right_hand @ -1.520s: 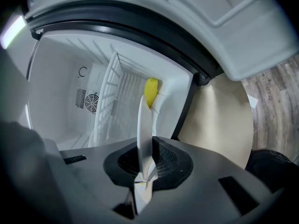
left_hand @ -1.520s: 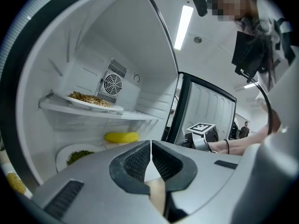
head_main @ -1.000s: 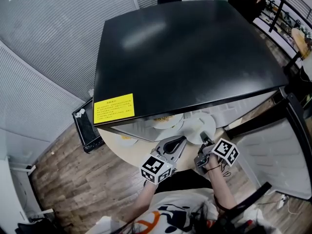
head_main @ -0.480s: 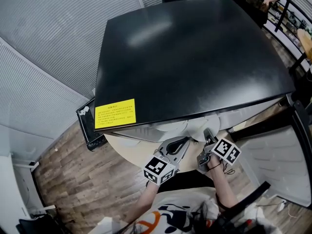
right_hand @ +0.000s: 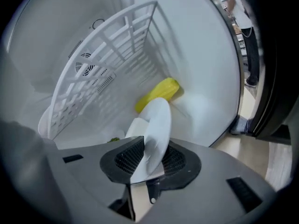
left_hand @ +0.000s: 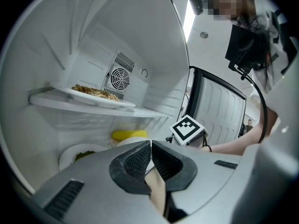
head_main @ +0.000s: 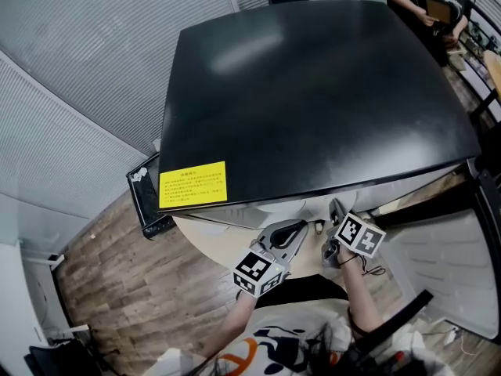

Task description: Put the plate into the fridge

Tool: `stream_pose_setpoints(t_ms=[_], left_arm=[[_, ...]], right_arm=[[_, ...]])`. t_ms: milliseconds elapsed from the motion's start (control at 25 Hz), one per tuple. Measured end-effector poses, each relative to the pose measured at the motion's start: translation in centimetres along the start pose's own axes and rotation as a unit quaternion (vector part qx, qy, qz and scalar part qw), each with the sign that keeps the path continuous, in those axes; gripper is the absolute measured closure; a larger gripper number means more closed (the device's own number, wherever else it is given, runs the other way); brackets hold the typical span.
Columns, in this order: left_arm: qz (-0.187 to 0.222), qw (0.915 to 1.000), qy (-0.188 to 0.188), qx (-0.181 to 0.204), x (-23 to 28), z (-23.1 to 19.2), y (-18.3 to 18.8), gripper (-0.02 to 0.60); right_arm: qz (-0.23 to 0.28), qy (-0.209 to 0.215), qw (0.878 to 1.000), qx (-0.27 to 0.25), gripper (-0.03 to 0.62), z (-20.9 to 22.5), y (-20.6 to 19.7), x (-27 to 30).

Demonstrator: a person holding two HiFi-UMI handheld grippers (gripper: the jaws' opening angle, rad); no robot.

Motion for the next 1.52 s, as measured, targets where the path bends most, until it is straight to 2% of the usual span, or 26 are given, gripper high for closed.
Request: stream_pose_setpoints(t_ms=[160,280,440,600,760,880,1080,1360,1520], left_arm=[[-0.001,1.0000,0.005,0.000,-0.4,-0.5,0.0,0.571],[-0.001,1.0000,0.008,-0.001,-0.6,-0.9,0.1,0.571],[0.000,1.0000,0.008,0.000,-0.7,-1.1,0.4,0.571],[-0.001,1.0000,0.007,0.002,-0.9,-1.3,0.4,0.571],[-0.002,1.0000,0.008,0.004,-1.3,-1.2,0.4,0.571],[-0.001,0.9999,0.010,0.005,-1.6,-1.4,0.5,0.571],[0.002,0.9999,0.010,0.008,-2.0,-1.3,0.6,0.571],[0.010,0.9998,0.014,0.007,-2.9,-1.4,0.8,0.571],[0.014,0.9998,0.015,0.009,-3.7,-1.0,0.7,0.571]], right_arm=[[-0.008,-0.032,0.998,-0.061,0.466,-0.3,0.5,0.4],[-0.010,-0.068,0.993,-0.100,0.410,-0.2,0.8,0.6],[-0.018,-0.077,0.988,-0.135,0.382,-0.2,0.3,1.3],[-0.023,-0.130,0.971,-0.198,0.298,-0.5,0.5,1.3],[-0.021,-0.150,0.965,-0.214,0.292,-0.1,0.8,0.8],[-0.015,-0.149,0.964,-0.221,0.292,-0.4,1.0,0.4],[-0.014,-0.126,0.973,-0.194,0.292,-1.0,0.8,0.0],[0.025,-0.098,0.980,-0.172,0.293,-1.8,1.4,-2.0],[0.025,-0.052,0.986,-0.154,0.293,-3.1,0.8,-3.2]])
Point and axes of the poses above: the fingertips, and each gripper's own axes: x forward along the fingers, z to its right, y out of its top, the point moved 5 cm from there along -x, backward along the fingers, and after that the axes turned 6 degrees about -z, right-handed, at the moved point
